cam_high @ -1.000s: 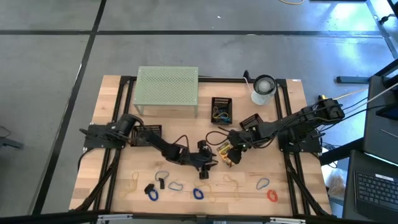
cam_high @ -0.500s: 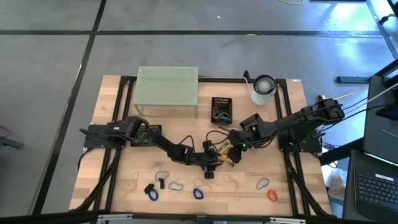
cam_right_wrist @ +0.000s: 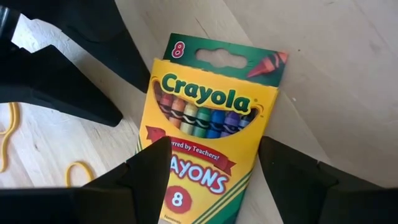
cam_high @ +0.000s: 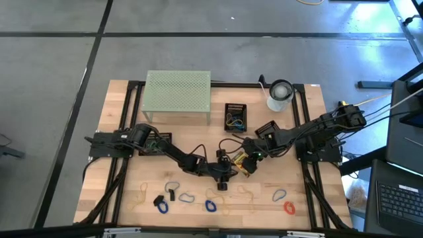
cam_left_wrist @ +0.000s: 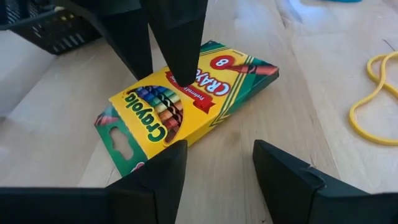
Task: Pick & Place Office Desk Supplies
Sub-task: Put the yellow crayon box into the right black bin
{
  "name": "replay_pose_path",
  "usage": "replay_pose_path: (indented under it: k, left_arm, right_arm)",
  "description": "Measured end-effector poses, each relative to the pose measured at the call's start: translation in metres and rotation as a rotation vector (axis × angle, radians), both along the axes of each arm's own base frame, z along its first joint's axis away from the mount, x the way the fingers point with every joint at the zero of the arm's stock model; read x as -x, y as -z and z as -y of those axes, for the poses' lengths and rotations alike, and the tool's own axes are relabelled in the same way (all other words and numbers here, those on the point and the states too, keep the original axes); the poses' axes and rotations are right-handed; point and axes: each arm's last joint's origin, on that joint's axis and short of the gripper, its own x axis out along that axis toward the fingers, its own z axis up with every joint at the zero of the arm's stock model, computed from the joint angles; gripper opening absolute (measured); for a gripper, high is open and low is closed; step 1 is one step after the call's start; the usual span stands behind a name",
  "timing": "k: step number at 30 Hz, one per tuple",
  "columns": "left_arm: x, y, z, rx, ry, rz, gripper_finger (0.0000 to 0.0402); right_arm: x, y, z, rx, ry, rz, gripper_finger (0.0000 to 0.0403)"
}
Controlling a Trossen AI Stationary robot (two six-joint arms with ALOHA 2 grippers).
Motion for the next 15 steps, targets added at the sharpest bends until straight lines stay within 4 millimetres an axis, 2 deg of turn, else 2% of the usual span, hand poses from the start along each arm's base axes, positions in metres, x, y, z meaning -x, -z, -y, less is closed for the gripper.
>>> replay_pose_path:
  k: [15]
  left_arm:
    - [-0.0051, -0.0078, -0.0001, -0.106, -0.003, 0.041, 0.0184]
  right_arm:
    - [0.0007, 0.0000, 0.0000, -0.047, -0.018, -0.014, 0.0243]
